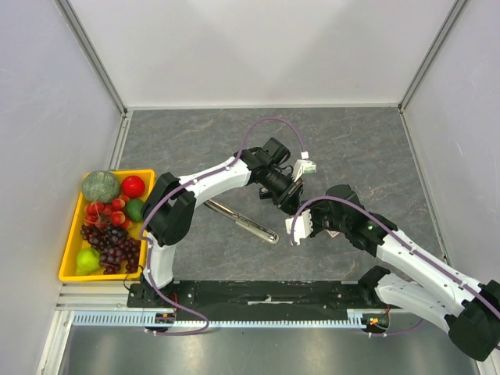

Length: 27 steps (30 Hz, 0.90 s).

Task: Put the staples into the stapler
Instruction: Pick up the staple from the center of the board.

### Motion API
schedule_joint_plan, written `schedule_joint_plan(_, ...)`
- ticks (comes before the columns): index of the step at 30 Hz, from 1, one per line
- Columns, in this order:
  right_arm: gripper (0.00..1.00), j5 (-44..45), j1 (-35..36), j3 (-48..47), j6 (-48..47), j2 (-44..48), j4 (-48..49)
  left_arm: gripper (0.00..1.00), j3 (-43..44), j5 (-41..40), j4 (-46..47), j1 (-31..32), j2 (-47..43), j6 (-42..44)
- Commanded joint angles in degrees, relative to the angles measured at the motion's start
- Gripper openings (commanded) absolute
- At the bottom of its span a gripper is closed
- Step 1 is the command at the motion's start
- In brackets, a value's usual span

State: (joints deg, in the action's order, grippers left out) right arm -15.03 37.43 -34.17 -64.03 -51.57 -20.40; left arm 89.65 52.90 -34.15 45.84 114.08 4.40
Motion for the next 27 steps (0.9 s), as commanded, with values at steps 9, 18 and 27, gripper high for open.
schedule_joint_plan(9, 0.39, 1.5, 0.4, 0.9, 0.7, 1.9, 2.6, 0.20, 2.0, 3.0, 0.9, -1.5, 1.7, -2.5)
schedule_joint_plan(18, 0.38, 1.4, 1.2, 0.8, 0.7, 0.5, 2.8, 0.20, 2.0, 3.8, 1.2, -1.5, 2.0, -2.8)
schedule_joint_plan(27, 0.33, 3.2, 2.2, 1.0, 0.8, -0.9, 3.8, 0.20, 1.8, 4.1, 1.5, -1.5, 1.9, -3.1)
